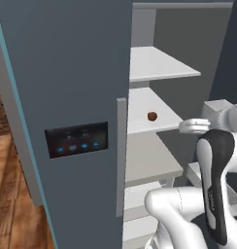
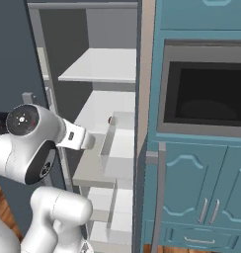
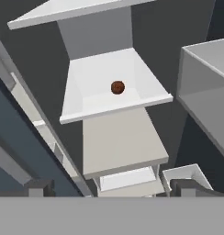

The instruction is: Retrieve the peach and pear from the fridge and place them into the bowl on the dining table.

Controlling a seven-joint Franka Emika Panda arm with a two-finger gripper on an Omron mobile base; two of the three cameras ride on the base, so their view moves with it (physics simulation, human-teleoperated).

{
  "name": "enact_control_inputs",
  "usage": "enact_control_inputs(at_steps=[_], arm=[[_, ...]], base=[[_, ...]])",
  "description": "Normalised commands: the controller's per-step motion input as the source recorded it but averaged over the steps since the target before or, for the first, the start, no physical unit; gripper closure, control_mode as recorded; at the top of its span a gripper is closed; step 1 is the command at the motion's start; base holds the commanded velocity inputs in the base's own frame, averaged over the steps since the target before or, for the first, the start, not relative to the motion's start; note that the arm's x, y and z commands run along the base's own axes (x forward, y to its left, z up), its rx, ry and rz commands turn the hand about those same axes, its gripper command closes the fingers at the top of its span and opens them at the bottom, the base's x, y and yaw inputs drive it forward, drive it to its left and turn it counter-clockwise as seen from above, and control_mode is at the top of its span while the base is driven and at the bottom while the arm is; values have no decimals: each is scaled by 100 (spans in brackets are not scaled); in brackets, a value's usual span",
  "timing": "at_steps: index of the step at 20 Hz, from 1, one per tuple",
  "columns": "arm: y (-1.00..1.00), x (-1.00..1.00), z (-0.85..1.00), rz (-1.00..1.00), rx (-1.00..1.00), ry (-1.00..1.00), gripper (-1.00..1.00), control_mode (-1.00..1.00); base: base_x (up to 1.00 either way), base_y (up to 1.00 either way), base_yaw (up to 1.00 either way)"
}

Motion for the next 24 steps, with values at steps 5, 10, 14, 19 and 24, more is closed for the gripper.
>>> enact_control_inputs(at_steps=[5, 10, 14, 19, 24], arm=[[0, 12, -8, -17, -8, 0, -100, -100], [0, 27, -1, -15, -1, 1, -100, -100], [-9, 48, -4, -10, 3, 10, -100, -100], [-27, 57, -22, -5, 6, 16, -100, -100], [-25, 53, -35, 0, 8, 17, -100, -100]], base=[[0, 0, 0], [0, 0, 0], [0, 0, 0], [0, 0, 0], [0, 0, 0]])
